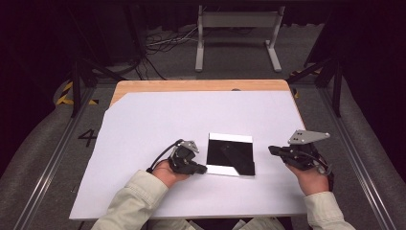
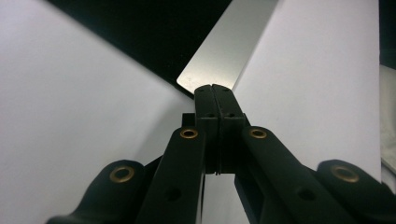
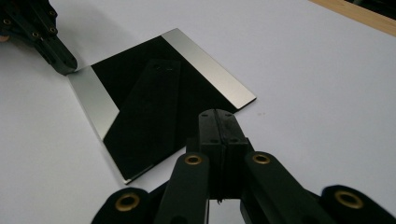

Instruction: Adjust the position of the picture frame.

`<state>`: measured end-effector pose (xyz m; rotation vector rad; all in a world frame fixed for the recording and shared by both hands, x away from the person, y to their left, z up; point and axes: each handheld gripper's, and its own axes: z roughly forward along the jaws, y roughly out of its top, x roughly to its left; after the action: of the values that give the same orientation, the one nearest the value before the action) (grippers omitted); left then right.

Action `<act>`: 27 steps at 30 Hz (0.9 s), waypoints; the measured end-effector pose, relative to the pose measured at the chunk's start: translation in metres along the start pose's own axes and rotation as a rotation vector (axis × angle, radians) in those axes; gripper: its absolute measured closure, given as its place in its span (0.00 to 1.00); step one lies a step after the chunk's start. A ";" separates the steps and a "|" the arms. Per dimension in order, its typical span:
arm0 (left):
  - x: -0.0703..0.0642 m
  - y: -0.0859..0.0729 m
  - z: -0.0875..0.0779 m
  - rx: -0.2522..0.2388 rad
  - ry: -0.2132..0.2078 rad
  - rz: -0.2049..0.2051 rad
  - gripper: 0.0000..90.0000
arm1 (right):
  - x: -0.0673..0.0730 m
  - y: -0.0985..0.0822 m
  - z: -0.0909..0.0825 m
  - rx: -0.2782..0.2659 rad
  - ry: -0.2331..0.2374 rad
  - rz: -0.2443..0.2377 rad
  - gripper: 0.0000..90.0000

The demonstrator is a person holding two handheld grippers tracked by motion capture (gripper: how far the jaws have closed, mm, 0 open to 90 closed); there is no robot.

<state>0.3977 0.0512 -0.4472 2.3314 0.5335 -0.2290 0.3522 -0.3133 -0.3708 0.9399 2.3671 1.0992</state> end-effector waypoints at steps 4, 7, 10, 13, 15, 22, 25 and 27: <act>-0.008 0.007 0.007 0.004 0.022 0.032 1.00 | 0.000 -0.001 -0.002 -0.001 -0.002 0.003 1.00; -0.010 0.009 0.011 -0.010 0.022 0.035 1.00 | 0.000 -0.002 -0.003 -0.001 -0.003 0.004 1.00; -0.012 0.010 0.012 -0.012 0.029 0.041 1.00 | -0.001 -0.002 -0.003 0.001 -0.001 0.004 1.00; -0.011 0.008 0.012 -0.018 0.027 0.048 1.00 | 0.000 -0.002 -0.002 0.002 0.001 0.004 1.00; -0.012 0.008 0.011 -0.015 0.031 0.056 1.00 | 0.000 -0.002 -0.002 0.004 0.003 0.002 1.00; -0.015 0.003 -0.006 -0.063 0.067 0.129 1.00 | -0.003 -0.003 -0.003 0.007 0.015 0.002 1.00; -0.011 -0.002 -0.017 -0.089 0.075 0.136 1.00 | -0.005 -0.004 -0.005 0.006 0.038 -0.003 1.00; -0.010 -0.004 -0.024 -0.115 0.083 0.130 1.00 | -0.005 -0.003 -0.005 -0.001 0.046 -0.007 1.00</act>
<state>0.3874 0.0672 -0.4294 2.2598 0.4224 -0.0392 0.3516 -0.3216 -0.3697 0.9140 2.4048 1.1308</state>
